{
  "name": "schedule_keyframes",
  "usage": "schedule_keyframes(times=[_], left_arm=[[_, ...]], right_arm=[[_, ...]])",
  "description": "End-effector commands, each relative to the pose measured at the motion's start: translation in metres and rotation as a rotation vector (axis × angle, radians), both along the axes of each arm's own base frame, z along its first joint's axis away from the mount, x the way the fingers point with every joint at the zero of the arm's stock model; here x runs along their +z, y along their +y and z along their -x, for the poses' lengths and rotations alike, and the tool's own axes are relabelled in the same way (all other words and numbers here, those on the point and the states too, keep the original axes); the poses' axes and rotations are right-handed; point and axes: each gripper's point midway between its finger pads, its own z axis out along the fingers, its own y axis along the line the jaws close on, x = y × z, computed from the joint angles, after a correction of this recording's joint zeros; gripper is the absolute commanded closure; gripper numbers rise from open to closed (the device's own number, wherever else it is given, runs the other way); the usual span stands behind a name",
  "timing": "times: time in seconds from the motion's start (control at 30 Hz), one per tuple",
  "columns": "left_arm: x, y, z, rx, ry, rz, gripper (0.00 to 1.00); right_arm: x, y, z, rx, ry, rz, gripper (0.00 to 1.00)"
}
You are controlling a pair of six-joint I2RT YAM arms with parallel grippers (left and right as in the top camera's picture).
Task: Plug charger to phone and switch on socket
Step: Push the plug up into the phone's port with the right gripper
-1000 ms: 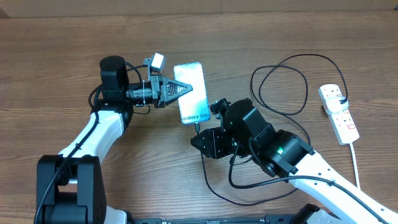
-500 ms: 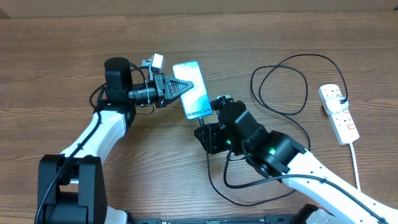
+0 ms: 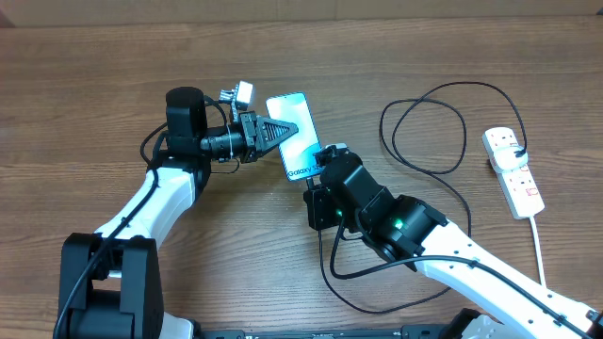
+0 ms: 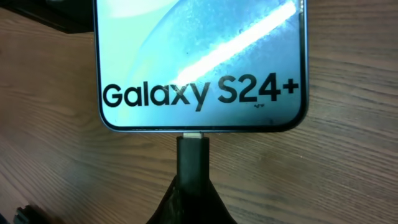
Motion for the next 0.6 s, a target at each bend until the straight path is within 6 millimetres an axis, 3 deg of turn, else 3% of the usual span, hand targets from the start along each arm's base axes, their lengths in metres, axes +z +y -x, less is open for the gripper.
schedule_keyframes(times=[0.0,0.37,0.57], left_arm=[[0.009,-0.011,0.013,-0.096,-0.055,0.028,0.96],[0.019,-0.033,0.043,-0.262,-0.101,0.082,0.96],[0.02,-0.037,0.05,-0.298,-0.121,0.092,0.96]], right_arm=[[0.011,0.002,-0.011,-0.027,-0.064,-0.014,0.96],[0.025,0.009,-0.024,-0.024,-0.143,-0.046,0.96],[0.028,0.008,-0.028,-0.035,-0.152,-0.056,0.96]])
